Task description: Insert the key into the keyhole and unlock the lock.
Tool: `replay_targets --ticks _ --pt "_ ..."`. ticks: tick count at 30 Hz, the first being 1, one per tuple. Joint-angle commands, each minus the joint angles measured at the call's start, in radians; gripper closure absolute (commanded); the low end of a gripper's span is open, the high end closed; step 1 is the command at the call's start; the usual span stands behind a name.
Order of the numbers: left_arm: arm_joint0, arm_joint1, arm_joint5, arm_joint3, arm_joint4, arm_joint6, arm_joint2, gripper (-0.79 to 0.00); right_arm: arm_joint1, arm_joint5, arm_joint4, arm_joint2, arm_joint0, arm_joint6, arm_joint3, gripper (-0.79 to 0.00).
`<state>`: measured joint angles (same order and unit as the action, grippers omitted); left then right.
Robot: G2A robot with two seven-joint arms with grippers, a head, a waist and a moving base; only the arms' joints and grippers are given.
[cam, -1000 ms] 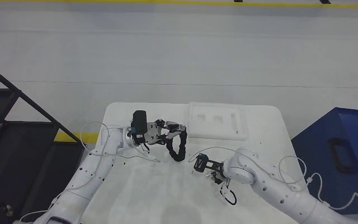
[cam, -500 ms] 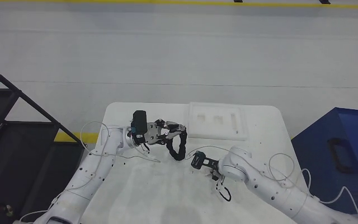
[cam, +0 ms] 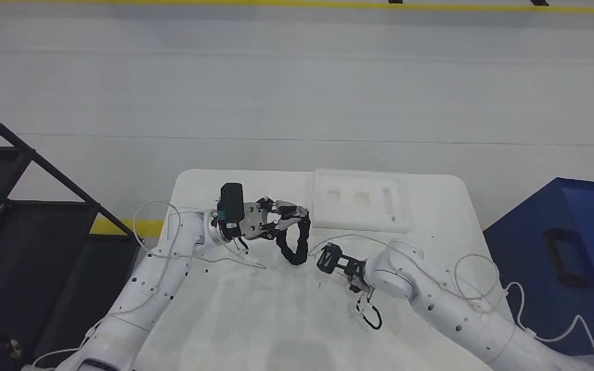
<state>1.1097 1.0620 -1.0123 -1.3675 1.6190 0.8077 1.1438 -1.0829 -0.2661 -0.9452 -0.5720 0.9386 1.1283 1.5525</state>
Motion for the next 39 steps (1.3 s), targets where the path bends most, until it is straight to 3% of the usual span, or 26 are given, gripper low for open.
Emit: replay_targets --ticks 1,12,25,31,39 --pt "0.0 0.0 0.0 0.0 0.0 0.0 0.0 0.0 0.004 -0.002 0.016 -0.018 0.009 -0.009 0.006 0.0" --pt "0.0 0.0 0.0 0.0 0.0 0.0 0.0 0.0 0.029 0.004 0.254 -0.166 0.068 -0.064 -0.036 0.0" --pt "0.0 0.0 0.0 0.0 0.0 0.0 0.0 0.0 0.091 -0.061 0.545 -0.396 0.228 -0.051 0.15 0.0" --pt "0.0 0.0 0.0 0.0 0.0 0.0 0.0 0.0 0.123 -0.045 0.548 -0.518 0.324 -0.079 0.261 0.0" --pt "0.007 0.005 0.033 -0.036 -0.039 -0.085 -0.021 0.0 0.141 -0.149 0.408 -0.606 0.432 -0.286 0.36 0.0"
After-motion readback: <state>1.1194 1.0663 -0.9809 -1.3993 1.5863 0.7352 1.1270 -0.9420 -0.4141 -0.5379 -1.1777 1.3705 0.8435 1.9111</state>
